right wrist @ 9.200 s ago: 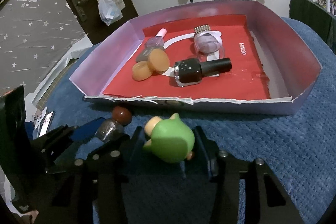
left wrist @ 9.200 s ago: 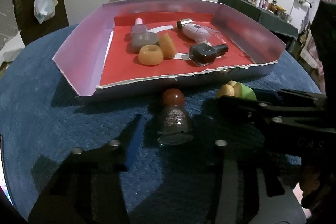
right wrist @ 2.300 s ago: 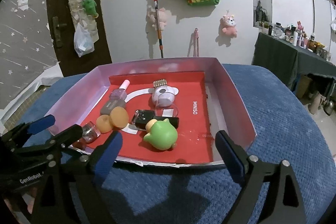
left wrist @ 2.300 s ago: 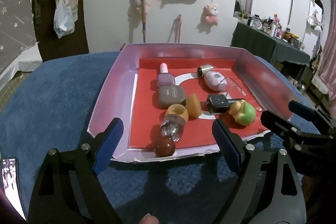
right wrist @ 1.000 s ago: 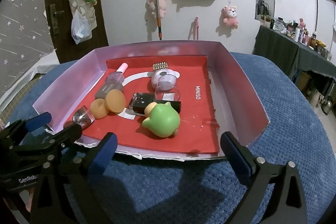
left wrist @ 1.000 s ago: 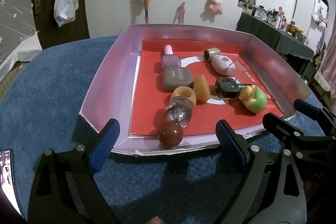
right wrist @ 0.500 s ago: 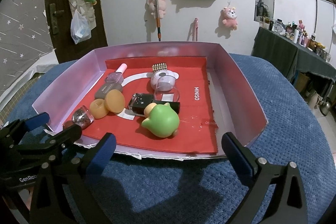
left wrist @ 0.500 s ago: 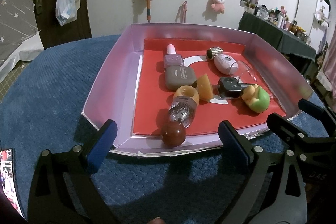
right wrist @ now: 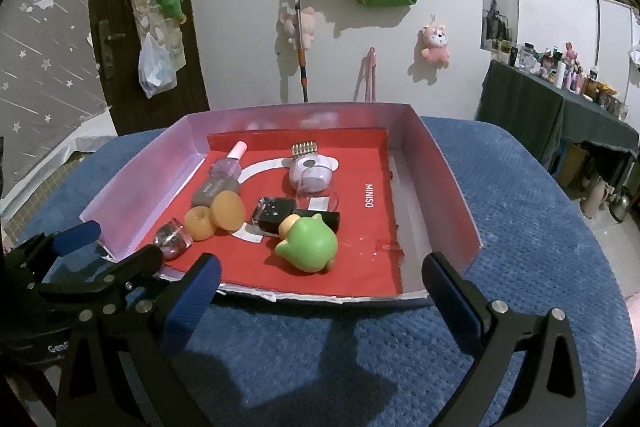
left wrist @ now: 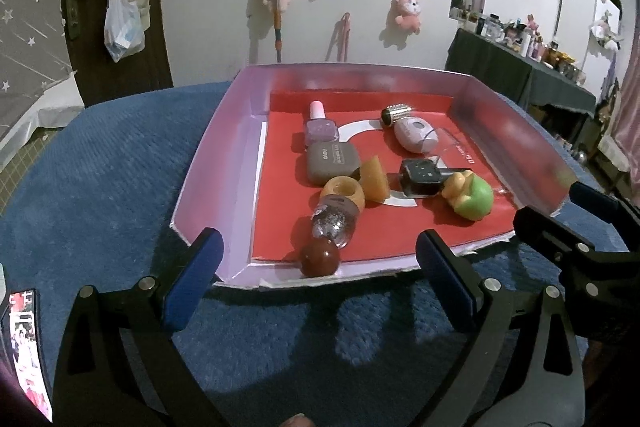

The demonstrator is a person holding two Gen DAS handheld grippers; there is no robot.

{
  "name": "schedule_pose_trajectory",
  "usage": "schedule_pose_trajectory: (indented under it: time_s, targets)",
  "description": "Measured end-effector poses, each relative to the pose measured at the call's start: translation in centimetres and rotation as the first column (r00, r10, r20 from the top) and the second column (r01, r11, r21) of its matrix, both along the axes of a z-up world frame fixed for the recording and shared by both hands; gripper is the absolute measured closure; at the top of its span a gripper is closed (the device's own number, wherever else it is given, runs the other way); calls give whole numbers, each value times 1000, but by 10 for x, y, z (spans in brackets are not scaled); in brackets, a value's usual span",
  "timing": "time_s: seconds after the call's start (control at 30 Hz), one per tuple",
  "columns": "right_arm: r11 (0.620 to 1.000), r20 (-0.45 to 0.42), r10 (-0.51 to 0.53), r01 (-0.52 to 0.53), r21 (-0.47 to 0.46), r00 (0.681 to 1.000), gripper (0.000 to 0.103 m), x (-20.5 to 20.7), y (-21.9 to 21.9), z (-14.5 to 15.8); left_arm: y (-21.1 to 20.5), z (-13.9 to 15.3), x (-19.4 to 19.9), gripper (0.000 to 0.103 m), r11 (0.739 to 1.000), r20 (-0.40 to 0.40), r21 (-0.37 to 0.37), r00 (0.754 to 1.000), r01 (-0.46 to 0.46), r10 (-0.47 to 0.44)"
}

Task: Organize rigid objects

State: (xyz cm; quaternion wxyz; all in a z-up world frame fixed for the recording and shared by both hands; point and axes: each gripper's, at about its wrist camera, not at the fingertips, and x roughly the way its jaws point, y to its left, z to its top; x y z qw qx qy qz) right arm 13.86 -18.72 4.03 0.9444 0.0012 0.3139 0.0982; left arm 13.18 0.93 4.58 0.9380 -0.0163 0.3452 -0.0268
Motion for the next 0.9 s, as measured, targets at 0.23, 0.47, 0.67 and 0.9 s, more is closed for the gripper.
schedule_pose_trajectory:
  time_s: [0.23,0.47,0.67,0.9]
  targets:
    - [1000,-16,2,-2,9,1000,0,-19,-5,-1,-3,-1,-16,5,999,-22,-29,999,23,-24]
    - [1000,-75,-7,8,12,997,0,-33,-14,-20,-10,-16,-31,5,999,-61,-34,997,39,-41]
    - [1000,-110,-12,13,8,994,0,-41,-18,-34,-10,-31,-40,5,997,-98,-61,994,41,-47]
    - [1000,-130,-19,20,7,991,0,-44,-19,-42,-13,-39,-42,5,999,-121,-27,992,30,-33]
